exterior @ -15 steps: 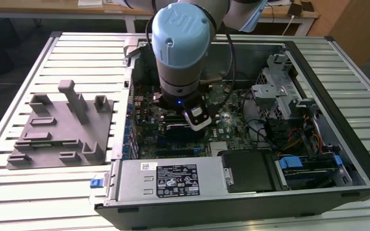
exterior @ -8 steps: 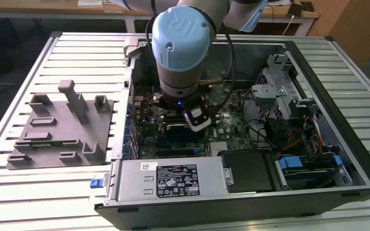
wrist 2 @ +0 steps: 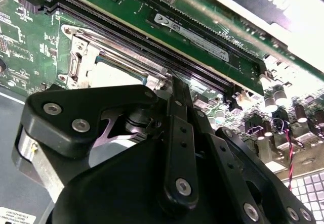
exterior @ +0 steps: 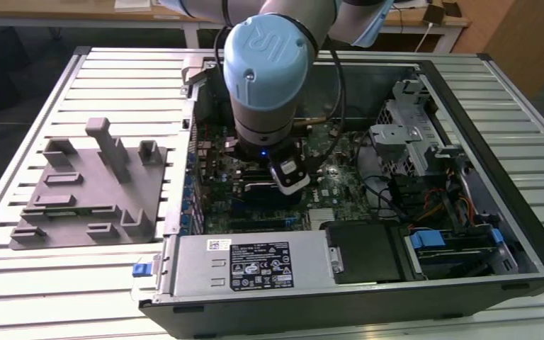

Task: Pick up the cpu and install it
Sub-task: 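Install the second cpu locking lever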

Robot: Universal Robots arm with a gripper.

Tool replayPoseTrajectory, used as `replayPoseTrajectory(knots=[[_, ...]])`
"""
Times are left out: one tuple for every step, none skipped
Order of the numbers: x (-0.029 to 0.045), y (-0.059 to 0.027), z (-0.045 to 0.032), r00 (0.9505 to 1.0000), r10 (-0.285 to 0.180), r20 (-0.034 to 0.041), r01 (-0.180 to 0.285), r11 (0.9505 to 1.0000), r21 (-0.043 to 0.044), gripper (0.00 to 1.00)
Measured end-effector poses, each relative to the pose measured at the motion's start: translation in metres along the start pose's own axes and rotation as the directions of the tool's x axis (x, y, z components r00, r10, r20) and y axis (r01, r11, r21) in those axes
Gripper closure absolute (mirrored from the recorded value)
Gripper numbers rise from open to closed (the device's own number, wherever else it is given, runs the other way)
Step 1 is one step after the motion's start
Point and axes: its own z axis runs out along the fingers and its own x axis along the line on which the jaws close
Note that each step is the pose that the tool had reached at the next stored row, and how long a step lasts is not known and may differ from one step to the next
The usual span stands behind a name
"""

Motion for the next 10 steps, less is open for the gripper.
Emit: replayPoseTrajectory(knots=[[0.0,-0.0001,0.0001,1.0,0.0,0.0,0.0,1.0,0.0,0.89],[0.0001,-0.0002,0.0004,1.0,0.0,-0.0001,0.0,1.0,-0.0001,0.89],[0.0001,-0.0004,0.0007,1.0,0.0,0.0,0.0,1.0,-0.0002,0.89],[0.0002,-0.0004,0.0009,1.0,0.0,0.0,0.0,1.0,-0.0002,0.89],[0.0003,-0.0005,0.0011,1.0,0.0,0.0,0.0,1.0,-0.0001,0.89],[0.0006,-0.0006,0.0012,1.0,0.0,0.0,0.0,1.0,0.0,0.89],[0.0008,-0.0007,0.0015,1.0,0.0,0.0,0.0,1.0,-0.0001,0.89],[0.0011,-0.0008,0.0017,1.0,0.0,0.0,0.0,1.0,-0.0002,0.89],[0.0014,-0.0009,0.0019,1.0,0.0,0.0,0.0,1.0,-0.0001,0.89],[0.0017,-0.001,0.002,1.0,0.0,-0.0001,0.0,1.0,0.0,0.89]])
